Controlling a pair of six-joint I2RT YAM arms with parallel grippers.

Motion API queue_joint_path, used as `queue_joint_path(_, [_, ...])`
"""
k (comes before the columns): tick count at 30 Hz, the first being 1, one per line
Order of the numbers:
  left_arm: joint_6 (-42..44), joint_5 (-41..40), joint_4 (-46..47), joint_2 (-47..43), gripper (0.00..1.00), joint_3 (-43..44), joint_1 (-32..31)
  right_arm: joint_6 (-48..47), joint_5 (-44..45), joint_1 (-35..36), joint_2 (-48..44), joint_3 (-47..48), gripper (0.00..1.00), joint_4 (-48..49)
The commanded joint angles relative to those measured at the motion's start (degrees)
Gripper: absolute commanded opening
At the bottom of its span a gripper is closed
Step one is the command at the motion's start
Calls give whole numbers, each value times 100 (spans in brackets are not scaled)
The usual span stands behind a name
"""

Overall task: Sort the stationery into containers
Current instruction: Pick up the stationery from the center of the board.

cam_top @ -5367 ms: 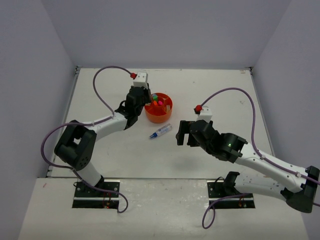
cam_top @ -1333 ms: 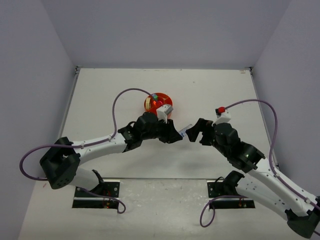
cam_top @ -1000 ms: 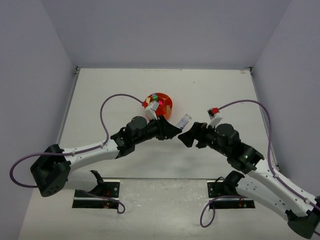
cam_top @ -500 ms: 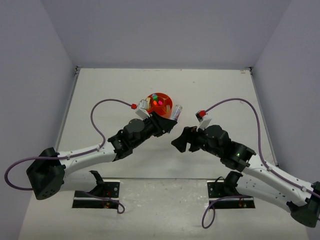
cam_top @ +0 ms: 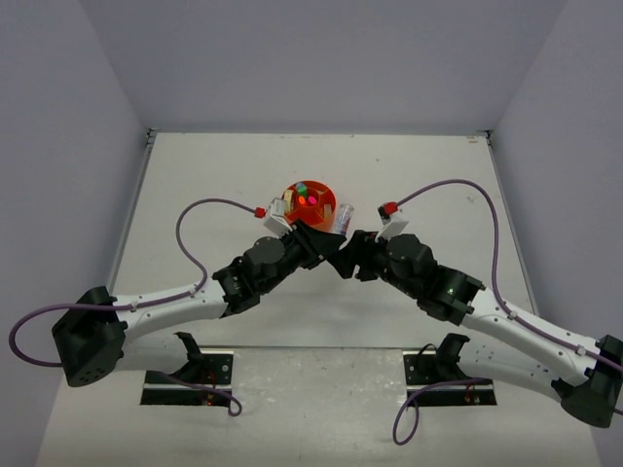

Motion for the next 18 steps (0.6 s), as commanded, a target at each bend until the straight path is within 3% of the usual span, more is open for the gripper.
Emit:
queue_joint_path(1, [-165, -395, 429, -264, 0, -115, -90, 230, 642, 79, 142, 408, 63, 78])
queue_joint_path(14, [-310, -675, 491, -206, 0, -175, -272, 187, 1254, 419, 844, 727, 51, 0])
queue_joint_path(18, [-333, -646, 470, -203, 0, -199, -281, 68, 1165, 428, 851, 664, 43, 180])
